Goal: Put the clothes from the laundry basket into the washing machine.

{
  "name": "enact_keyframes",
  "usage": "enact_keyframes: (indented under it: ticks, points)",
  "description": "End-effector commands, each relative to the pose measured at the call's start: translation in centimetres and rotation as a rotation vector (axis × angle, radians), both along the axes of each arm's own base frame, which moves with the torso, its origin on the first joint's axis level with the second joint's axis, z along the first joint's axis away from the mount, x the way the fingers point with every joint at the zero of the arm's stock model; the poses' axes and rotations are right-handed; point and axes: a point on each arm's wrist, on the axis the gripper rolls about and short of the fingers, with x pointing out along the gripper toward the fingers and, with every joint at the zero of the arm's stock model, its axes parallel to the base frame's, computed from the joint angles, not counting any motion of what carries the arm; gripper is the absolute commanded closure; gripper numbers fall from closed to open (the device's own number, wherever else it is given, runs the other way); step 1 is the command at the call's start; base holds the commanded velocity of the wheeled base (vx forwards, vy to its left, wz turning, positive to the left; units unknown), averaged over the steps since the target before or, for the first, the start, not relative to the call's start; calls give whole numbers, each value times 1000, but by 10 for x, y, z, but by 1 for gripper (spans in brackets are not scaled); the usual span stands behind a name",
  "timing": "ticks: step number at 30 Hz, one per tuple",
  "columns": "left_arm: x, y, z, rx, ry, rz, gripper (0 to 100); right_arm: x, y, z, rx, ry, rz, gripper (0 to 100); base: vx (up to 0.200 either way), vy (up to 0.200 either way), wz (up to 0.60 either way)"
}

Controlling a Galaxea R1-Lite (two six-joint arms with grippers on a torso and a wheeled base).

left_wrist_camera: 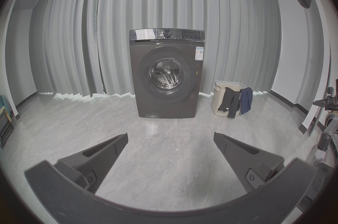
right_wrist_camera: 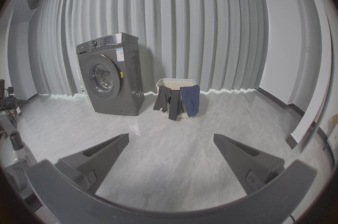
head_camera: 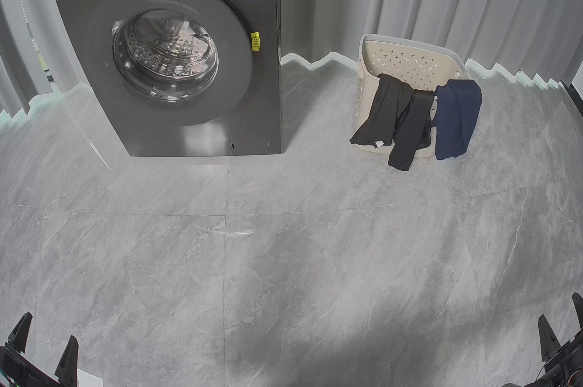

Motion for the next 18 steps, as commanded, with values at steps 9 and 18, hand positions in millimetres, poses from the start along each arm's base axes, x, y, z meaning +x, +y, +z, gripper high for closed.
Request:
enact_keyframes:
  ticks: [9,18]
  points:
    - [0,0,-5,-4,-2,0,0,0,0,-5,0,1,0,0,200,0,0]
    - [0,0,-5,-1,-2,-1,0,0,0,-5,0,0,0,0,200,0,0]
